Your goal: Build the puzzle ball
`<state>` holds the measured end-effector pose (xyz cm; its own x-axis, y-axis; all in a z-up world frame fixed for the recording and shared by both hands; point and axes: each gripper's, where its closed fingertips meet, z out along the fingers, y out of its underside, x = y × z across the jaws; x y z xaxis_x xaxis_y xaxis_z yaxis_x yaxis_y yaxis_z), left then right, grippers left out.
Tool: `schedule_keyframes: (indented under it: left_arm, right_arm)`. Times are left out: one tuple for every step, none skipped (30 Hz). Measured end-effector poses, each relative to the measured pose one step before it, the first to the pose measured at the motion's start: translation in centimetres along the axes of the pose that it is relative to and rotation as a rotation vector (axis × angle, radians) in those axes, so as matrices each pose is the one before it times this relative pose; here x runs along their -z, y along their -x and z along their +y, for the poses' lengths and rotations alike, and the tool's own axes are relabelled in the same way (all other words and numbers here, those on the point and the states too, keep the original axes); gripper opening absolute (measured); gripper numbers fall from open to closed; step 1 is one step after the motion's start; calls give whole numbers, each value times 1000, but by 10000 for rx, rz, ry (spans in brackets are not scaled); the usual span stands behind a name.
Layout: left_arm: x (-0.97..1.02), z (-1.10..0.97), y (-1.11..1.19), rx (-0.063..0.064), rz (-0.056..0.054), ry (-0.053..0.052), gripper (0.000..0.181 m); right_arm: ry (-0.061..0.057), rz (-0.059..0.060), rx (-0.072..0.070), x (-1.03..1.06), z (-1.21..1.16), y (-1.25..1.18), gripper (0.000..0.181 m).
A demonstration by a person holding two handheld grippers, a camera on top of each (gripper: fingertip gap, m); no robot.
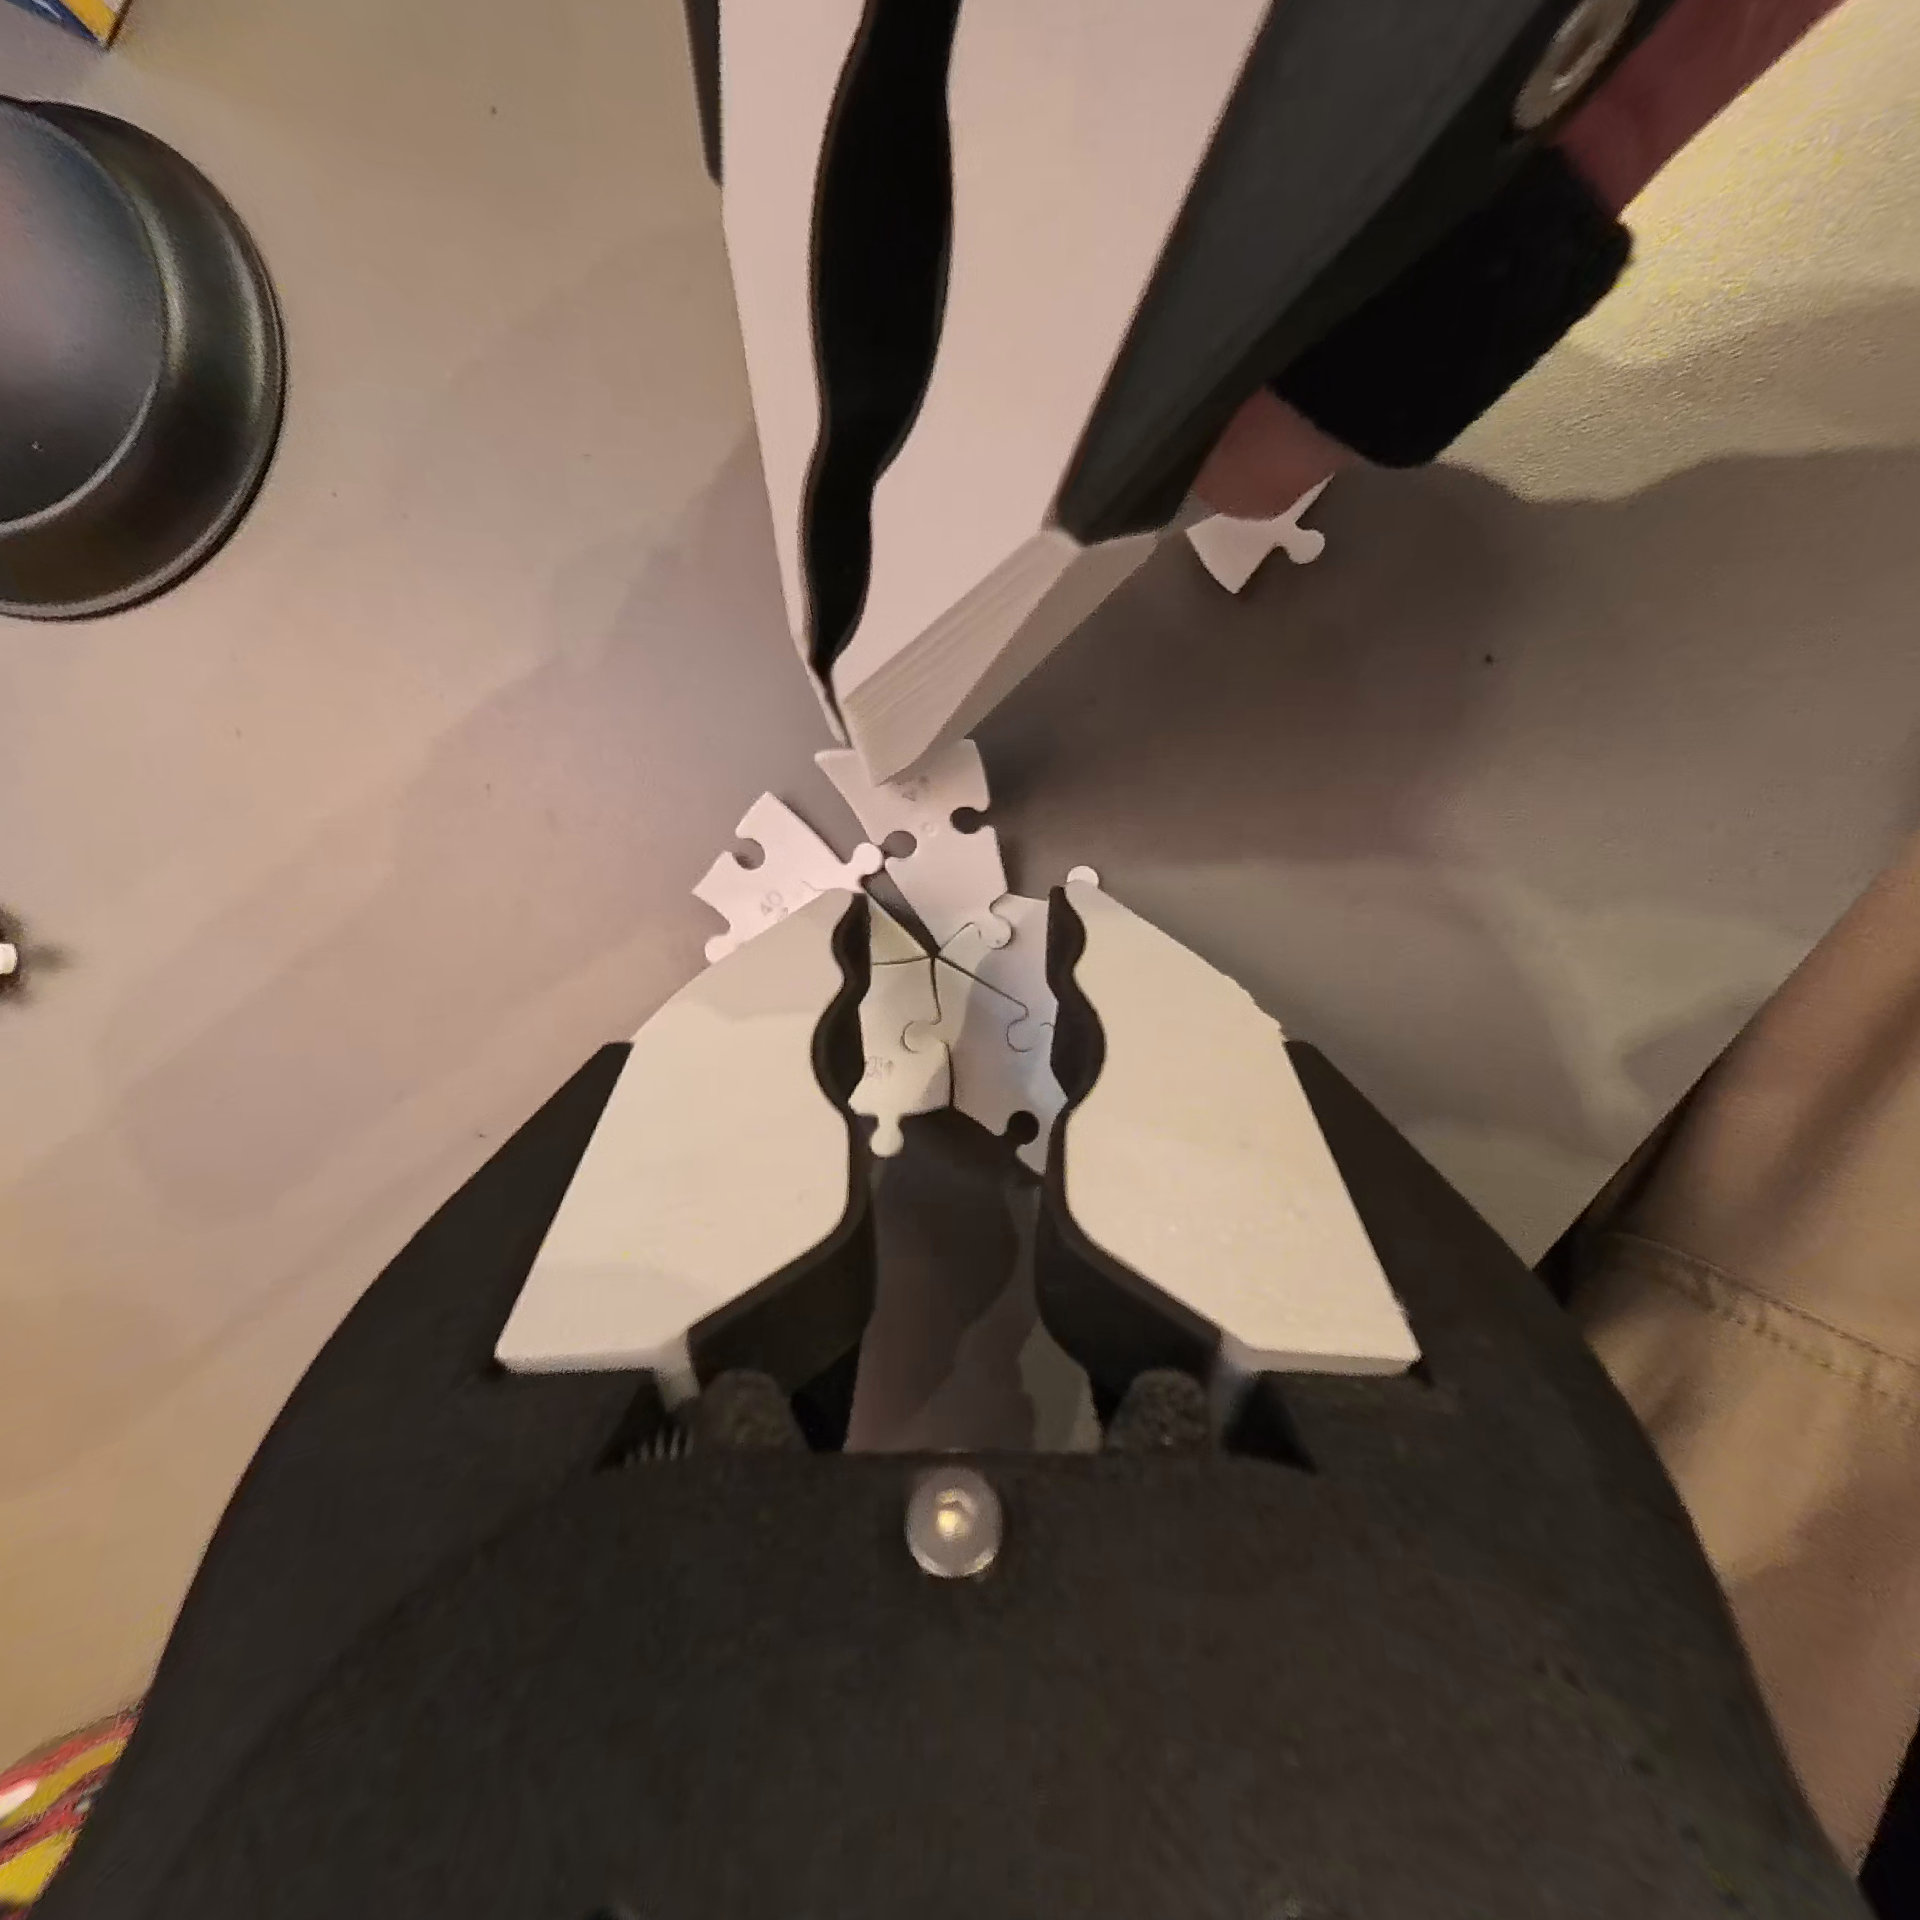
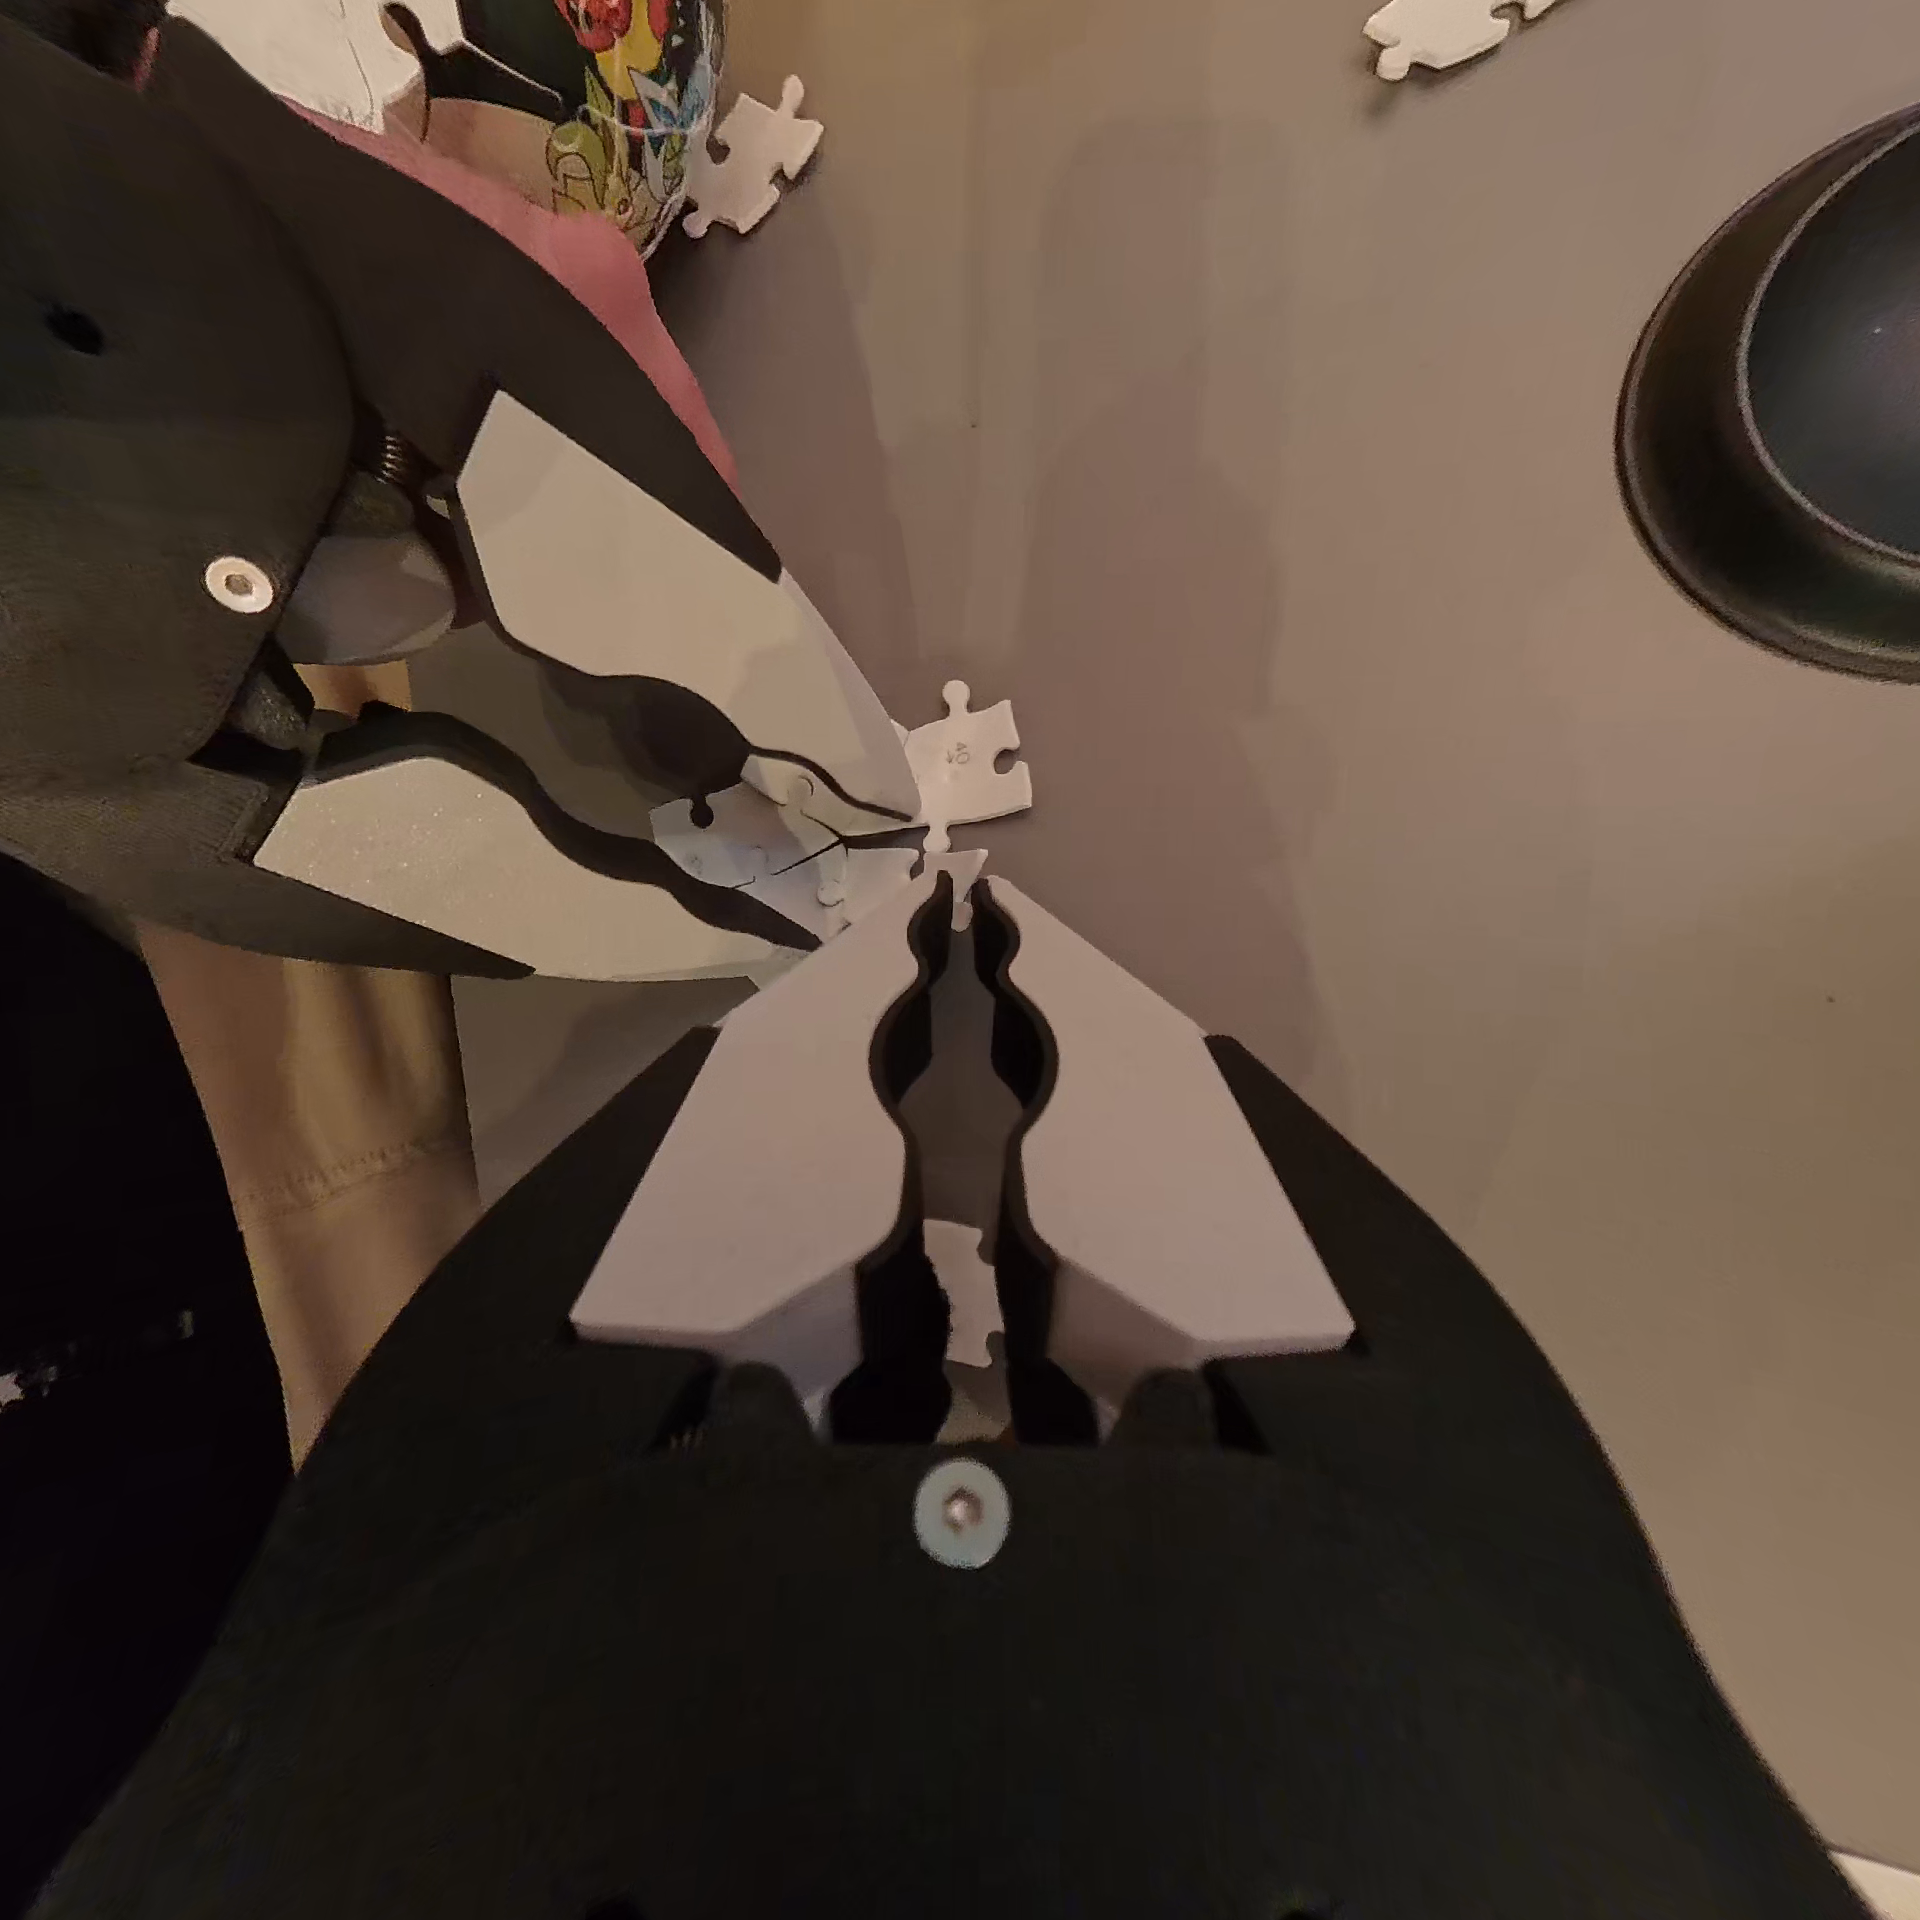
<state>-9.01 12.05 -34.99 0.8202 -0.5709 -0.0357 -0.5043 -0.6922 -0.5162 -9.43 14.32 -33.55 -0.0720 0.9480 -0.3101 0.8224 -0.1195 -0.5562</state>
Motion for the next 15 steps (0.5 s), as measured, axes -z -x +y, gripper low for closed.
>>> schedule_keyframes:
  left_arm:
    - [0, -2, -3, 6, 7, -14, 32]
    - [-7, 7, -7, -2, 14, -12, 32]
    - [1, 0, -18, 4, 19, -13, 32]
    - [-1, 0, 3, 9, 16, -7, 32]
    - [-12, -2, -9, -12, 8, -11, 32]
    - [-1, -4, -6, -1, 7, -12, 32]
    - [0, -2, -6, 7, 9, -14, 32]
    - [-3, -6, -1, 4, 13, -22, 32]
    - [-8, 4, -4, 7, 14, -18, 31]
    - [3, 3, -7, 13, 12, -15, 32]
    - [-6, -10, 2, 6, 12, -10, 32]
    - [0, 0, -3, -4, 5, 0, 32]
    - [-7, 7, 4, -22, -2, 0, 32]
    - [-2, -3, -23, 10, 23, -1, 32]
    - [-8, -14, -19, 2, 19, -15, 32]
  right_arm:
    - [14, 11, 14, -64, -38, -40, 2]
    - [21, 16, 19, -65, -25, -33, 2]
    - [-22, 1, 52, -70, -105, -4, 2]
    - [-24, 1, 48, -72, -110, -2, 2]
    - [-5, 6, 18, -49, -73, -28, 2]
    - [-6, 4, 26, -52, -61, -32, 2]
    - [-7, -2, 42, -47, -44, -14, 2]
    - [-64, -21, 86, -15, -105, 32, 2]
    - [-91, -46, 79, 26, -135, 68, 2]
    - [-47, -41, -7, 29, -33, 36, 2]
    - [30, 7, -45, -21, 73, -78, 2]
    - [10, 42, -3, -85, 60, -101, 2]
    - [-35, 37, 2, -121, -14, -76, 2]
    - [10, 22, -34, -127, 58, -84, 2]
    - [-11, -4, -27, -81, 22, -54, 2]
